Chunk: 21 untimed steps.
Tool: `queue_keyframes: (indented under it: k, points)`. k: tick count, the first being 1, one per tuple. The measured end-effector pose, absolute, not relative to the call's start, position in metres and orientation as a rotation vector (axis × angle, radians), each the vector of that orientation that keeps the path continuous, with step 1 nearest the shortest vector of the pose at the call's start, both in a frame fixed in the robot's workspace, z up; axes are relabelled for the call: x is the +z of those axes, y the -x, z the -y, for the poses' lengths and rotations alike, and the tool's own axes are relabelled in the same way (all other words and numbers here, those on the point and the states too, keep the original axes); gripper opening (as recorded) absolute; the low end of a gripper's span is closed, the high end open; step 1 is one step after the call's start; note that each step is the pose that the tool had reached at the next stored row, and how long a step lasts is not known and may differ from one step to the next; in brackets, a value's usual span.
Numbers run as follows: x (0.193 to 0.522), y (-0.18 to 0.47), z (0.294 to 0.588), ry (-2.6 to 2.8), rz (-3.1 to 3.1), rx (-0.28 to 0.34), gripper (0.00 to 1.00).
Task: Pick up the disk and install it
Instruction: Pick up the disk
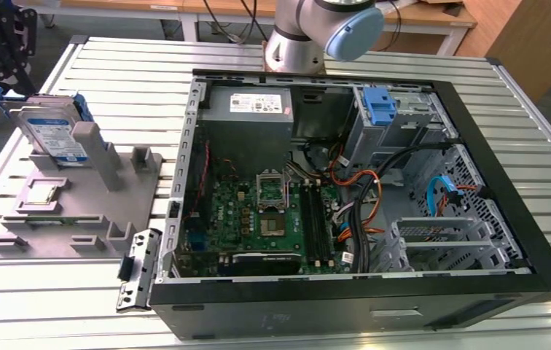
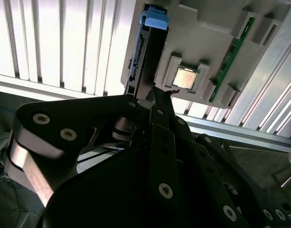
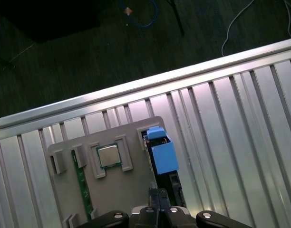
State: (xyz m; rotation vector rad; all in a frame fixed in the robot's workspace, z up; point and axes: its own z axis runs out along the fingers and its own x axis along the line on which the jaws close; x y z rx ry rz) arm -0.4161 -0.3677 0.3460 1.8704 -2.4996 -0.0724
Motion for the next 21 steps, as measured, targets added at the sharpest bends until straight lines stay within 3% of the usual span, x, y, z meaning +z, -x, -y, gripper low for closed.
queue_keyframes:
  k: [21]
  points:
    - [0.3443, 0.4140, 0.3676, -2.034, 2.384, -0.106, 0.10]
